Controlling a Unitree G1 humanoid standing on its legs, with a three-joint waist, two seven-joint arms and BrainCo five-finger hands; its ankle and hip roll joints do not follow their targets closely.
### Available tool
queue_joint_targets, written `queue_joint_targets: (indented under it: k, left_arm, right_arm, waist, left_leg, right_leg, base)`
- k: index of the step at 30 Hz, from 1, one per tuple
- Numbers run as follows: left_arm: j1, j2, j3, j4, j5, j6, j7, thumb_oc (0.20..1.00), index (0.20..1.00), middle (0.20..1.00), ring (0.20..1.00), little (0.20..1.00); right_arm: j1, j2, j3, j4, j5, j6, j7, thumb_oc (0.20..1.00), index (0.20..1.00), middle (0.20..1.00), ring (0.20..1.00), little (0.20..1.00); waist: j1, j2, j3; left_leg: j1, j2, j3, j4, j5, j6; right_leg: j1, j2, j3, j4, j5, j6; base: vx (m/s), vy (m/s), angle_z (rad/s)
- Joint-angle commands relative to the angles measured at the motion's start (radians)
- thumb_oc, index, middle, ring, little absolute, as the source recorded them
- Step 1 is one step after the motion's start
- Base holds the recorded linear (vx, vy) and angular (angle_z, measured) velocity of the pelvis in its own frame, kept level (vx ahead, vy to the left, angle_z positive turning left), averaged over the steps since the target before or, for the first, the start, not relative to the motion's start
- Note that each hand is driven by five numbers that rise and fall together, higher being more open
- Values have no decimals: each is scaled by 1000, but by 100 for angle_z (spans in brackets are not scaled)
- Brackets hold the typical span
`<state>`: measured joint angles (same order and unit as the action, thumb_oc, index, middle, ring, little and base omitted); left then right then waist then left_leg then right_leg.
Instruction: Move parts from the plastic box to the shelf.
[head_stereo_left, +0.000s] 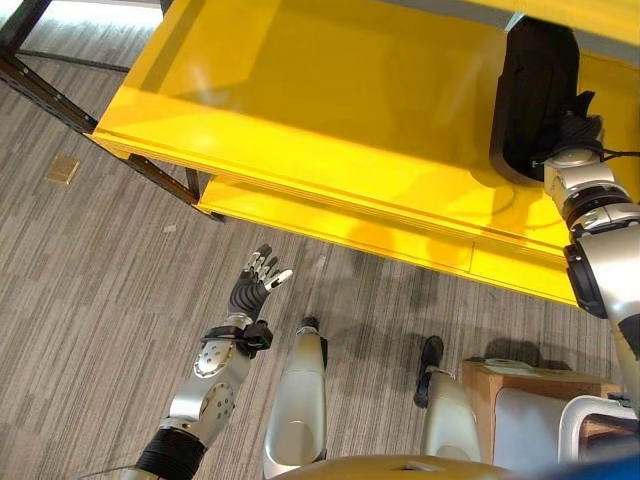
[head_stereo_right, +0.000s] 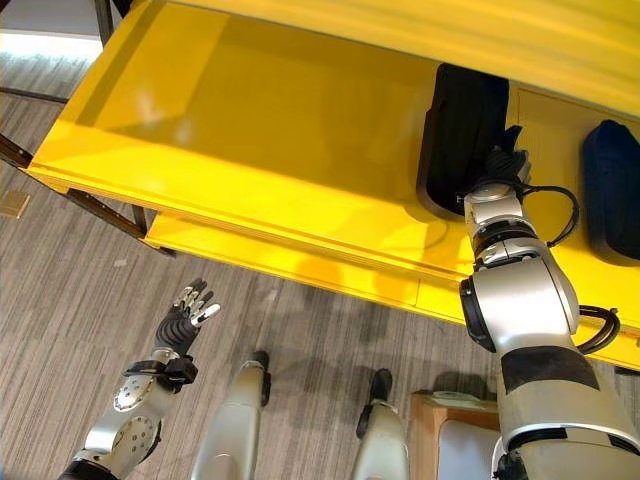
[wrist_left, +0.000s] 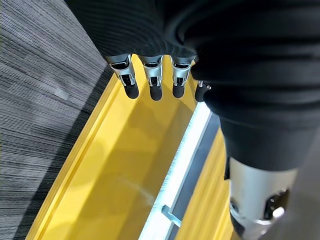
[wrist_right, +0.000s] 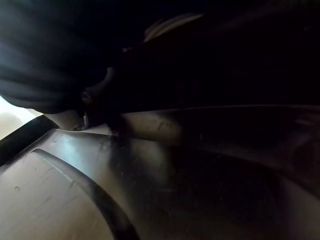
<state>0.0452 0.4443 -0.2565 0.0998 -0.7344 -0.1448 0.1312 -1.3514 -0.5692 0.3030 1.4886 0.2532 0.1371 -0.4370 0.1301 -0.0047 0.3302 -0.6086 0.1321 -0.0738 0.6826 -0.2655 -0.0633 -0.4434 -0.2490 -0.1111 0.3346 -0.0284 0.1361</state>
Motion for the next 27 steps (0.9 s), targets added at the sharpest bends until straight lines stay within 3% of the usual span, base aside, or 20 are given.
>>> queue_joint_targets:
  k: [1,7,8,9,10,27]
  left_arm:
    - [4,38,-14,-109,-10,-63,2,1000,1000,1000,1000,1000]
    - [7,43,-20,-115,-13,-64,4,1000,1000,1000,1000,1000]
    - [6,44,-21,-114,-12,-64,4,1000,1000,1000,1000,1000]
    - [6,43,-21,-114,-12,-64,4,1000,1000,1000,1000,1000]
    - [5,43,-22,-117,-13,-64,3,1000,1000,1000,1000,1000]
    - [4,42,-19,-95,-26,-76,13,1000,1000,1000,1000,1000]
  right_arm:
    - [-84,-51,10,4,27,-59,-41,200,200,200,200,200]
    - [-92,-50,10,1,31,-61,-44,200,200,200,200,200]
    - [-95,-52,14,4,32,-60,-41,545,545,545,545,545]
    - [-95,-52,14,4,32,-60,-41,545,545,545,545,545]
    - [-100,-52,20,6,30,-58,-41,1000,1000,1000,1000,1000]
    - [-125,-57,24,-46,66,-89,-76,1000,1000,1000,1000,1000]
  waist:
    - [28,-8,-24]
    - [32,-8,-21]
    - [32,-9,-20]
    - [32,-9,-20]
    - [32,-11,-19]
    - [12,-20,-22]
  left_leg:
    - [19,0,-52,-56,88,7]
    - [2,-7,-51,-33,77,14]
    - [1,-8,-51,-31,76,15]
    - [1,-8,-51,-31,76,15]
    - [-1,-10,-49,-26,72,16]
    - [-10,-6,-41,12,54,18]
  right_leg:
    - [-32,19,17,252,-91,-45]
    - [-37,16,17,258,-92,-44]
    - [-39,14,16,259,-92,-44]
    - [-39,14,16,260,-92,-44]
    - [-39,13,16,260,-93,-44]
    - [-60,15,32,284,-95,-46]
  base:
    - [0,0,0]
    - [0,0,0]
    - [0,0,0]
    - [0,0,0]
    - [0,0,0]
    - [0,4,-1]
